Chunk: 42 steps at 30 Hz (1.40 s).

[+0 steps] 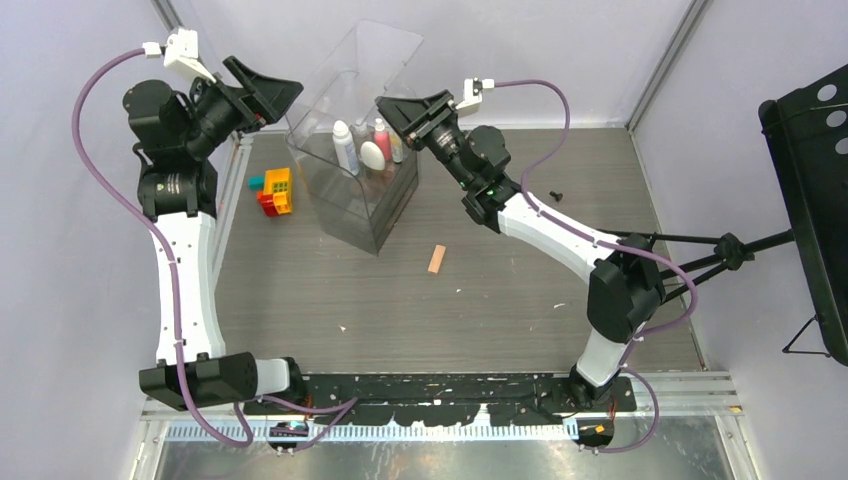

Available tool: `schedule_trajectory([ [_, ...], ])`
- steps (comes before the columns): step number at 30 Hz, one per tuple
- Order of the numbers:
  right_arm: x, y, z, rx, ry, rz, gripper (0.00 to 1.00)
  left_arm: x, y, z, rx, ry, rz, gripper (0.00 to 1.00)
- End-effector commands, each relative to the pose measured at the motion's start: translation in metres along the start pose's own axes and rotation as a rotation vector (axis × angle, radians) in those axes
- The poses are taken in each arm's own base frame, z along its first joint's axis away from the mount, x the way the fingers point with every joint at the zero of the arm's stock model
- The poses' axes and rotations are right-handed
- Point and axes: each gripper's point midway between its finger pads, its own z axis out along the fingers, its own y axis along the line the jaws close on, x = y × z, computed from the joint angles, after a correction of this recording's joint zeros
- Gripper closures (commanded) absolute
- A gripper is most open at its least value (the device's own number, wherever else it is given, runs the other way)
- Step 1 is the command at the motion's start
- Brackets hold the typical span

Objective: Organize the makeup
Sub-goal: Close the storage box at the center of the board.

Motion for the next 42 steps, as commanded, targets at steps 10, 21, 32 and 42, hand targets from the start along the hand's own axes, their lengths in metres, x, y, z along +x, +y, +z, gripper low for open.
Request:
schedule_trajectory([
  [10, -0.016, -0.007, -0.015, -0.009, -0.056, -0.013, 0.56, -0.006, -0.018, -0.014, 0.034, -0.047, 0.067, 0.18],
  [21, -0.01, -0.045, -0.038, 0.069, -0.045, -0.021, 0.56, 0.006, -0.035, -0.036, 0.051, -0.099, 0.066, 0.21],
  [32, 0.0, -0.091, -0.059, 0.144, -0.042, -0.004, 0.56, 0.024, -0.035, -0.048, 0.021, -0.091, 0.095, 0.22],
  [42, 0.005, -0.131, -0.059, 0.153, -0.062, 0.095, 0.56, 0.025, -0.029, -0.046, 0.005, -0.09, 0.093, 0.22],
])
